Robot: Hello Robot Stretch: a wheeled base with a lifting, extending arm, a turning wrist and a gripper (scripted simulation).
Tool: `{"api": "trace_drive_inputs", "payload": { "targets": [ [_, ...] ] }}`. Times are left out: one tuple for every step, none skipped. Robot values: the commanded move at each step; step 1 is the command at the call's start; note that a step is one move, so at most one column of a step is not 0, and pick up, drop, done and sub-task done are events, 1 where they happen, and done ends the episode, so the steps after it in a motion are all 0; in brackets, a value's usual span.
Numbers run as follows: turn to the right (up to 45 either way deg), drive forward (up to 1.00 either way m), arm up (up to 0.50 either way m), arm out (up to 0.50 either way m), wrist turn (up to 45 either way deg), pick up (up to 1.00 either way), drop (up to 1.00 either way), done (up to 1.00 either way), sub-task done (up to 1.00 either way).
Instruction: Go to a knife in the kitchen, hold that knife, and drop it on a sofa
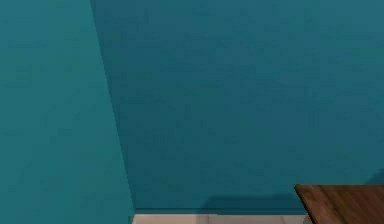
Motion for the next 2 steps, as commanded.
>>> {"api": "trace_drive_inputs", "payload": {
  "targets": [
    [0.0,0.0,0.0,0.0,45.0,0.0,0.0,0.0,0.0],
    [0.0,0.0,0.0,0.0,3.0,0.0,0.0,0.0,0.0]
  ]
}}
